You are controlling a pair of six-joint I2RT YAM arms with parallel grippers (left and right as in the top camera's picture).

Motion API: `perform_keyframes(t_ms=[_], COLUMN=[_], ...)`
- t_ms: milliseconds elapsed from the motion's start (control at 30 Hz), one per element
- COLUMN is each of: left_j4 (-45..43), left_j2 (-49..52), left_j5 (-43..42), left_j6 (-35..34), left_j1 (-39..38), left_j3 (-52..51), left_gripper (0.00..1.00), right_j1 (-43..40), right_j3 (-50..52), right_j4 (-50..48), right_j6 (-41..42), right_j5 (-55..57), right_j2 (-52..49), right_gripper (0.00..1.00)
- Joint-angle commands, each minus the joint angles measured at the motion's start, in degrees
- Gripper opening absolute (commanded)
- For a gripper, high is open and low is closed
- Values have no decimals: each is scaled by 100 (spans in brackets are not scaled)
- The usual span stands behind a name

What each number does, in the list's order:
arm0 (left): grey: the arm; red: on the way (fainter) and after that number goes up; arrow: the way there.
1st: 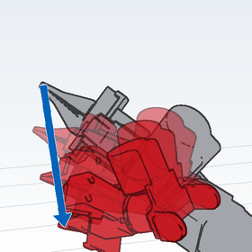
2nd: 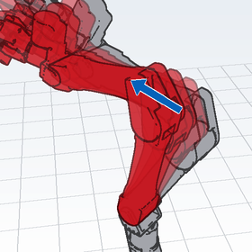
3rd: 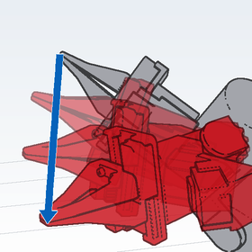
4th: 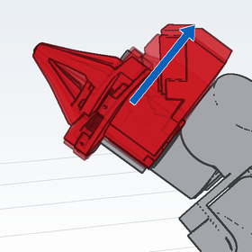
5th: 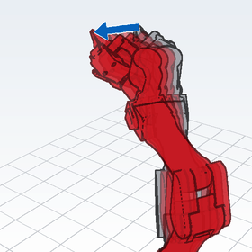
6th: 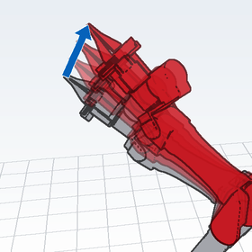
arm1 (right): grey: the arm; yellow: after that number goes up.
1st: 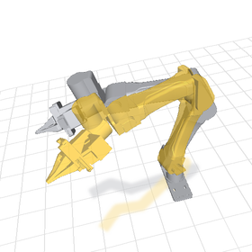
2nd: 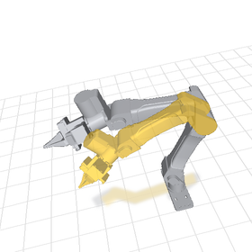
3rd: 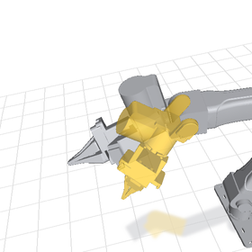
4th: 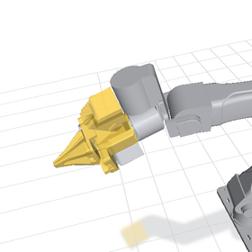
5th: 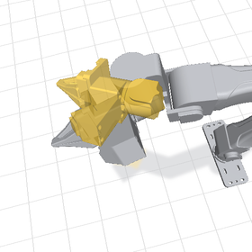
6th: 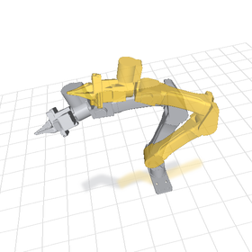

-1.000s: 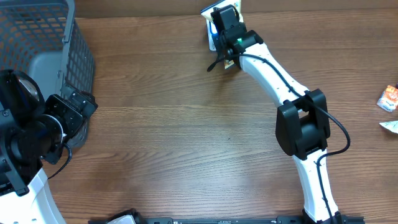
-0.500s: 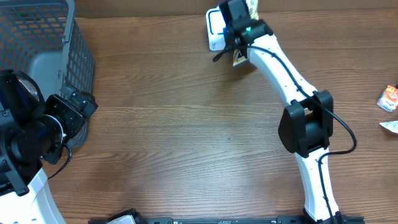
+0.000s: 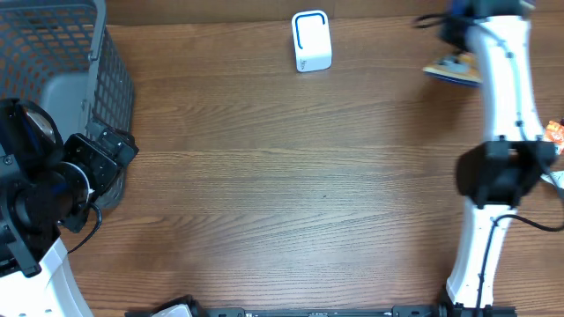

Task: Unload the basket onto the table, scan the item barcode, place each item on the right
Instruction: 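Carry the wipes bag to the right edge and release it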

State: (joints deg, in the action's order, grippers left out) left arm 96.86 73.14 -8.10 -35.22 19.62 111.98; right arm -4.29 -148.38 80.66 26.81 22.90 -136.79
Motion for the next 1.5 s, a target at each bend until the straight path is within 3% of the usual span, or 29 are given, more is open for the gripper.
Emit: perform_keyframes(t_ms=[0,233,467,500,567,600,700,867,1267,1467], left_j4=[-7,-7,-7,-7,-7,-7,-7,-7,-7,-7], left_j2=[-4,-2,-2,-2,-2,-2,-2,-2,-2,-2], left_j5=[-4,-4,-4,-4,-4,-4,-4,-4,-4,-4], left_j6=[50,50,50,50,50,50,50,50,50,50], left_j1=[33,33,35,35,33,33,33,35,35,35], left_j3=[11,11,11,11,11,11,11,11,11,11], left_gripper=[100,100,100,100,100,100,100,100,100,100], right_j1=[-688,-2031,-2640,-2677,-2730,-2741,-2756,-2756,-2618,-2365], right_j3=[-83,17,415,468,551,562,535,352,210,210], right_j4=[201,402,192,151,92,94,116,306,732,1644], right_j6=[741,898,879,879,876,863,710,619,573,420], right_j5=[-205,-706,-802,-802,-800,-800,-802,-942,-2516,-2520], right_j2=[199,177,120,120,120,120,125,229,1342,1681], right_gripper=[4,4,4,10,54,67,76,78,76,66])
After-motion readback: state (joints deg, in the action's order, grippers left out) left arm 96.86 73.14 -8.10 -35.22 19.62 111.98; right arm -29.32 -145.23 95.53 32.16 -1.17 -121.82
